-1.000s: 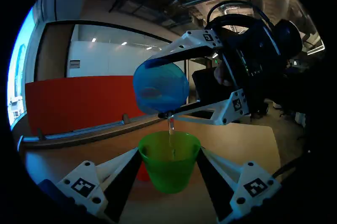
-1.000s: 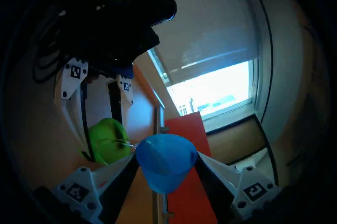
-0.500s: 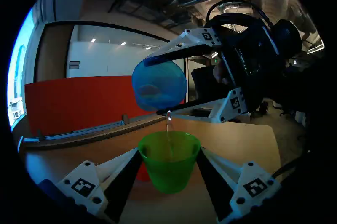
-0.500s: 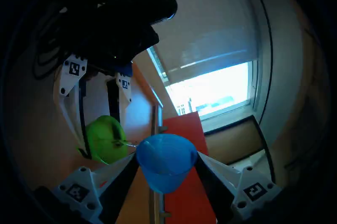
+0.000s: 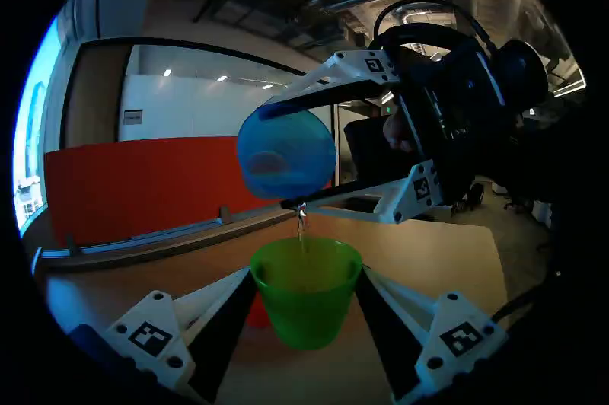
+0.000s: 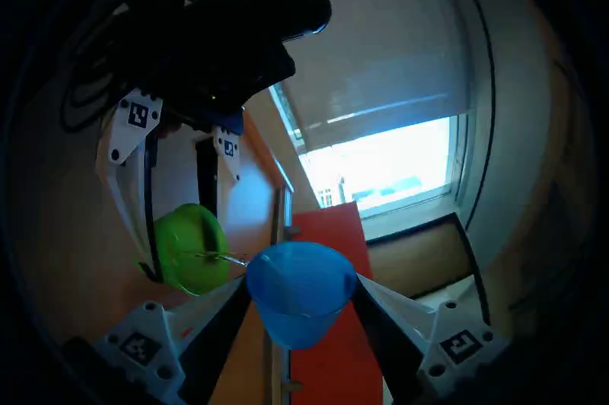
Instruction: Pour water
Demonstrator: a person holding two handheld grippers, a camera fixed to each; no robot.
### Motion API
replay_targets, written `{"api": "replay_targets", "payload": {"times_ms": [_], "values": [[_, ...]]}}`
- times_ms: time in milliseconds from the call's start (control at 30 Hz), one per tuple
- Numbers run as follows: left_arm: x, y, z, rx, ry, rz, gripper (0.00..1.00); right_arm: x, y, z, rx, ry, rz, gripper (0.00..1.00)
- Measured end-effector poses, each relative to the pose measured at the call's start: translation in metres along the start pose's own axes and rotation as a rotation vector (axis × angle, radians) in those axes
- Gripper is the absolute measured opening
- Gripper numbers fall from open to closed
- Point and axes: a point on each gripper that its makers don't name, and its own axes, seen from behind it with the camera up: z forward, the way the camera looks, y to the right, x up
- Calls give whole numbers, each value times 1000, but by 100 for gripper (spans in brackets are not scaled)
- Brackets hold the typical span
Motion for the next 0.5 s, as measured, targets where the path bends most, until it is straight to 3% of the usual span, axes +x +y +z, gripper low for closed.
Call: {"api": "replay_targets", "payload": {"times_ms": [500], "values": [[0,-1,0,4,2,-1,86,1,3,0,-10,-1,-45,92]]}}
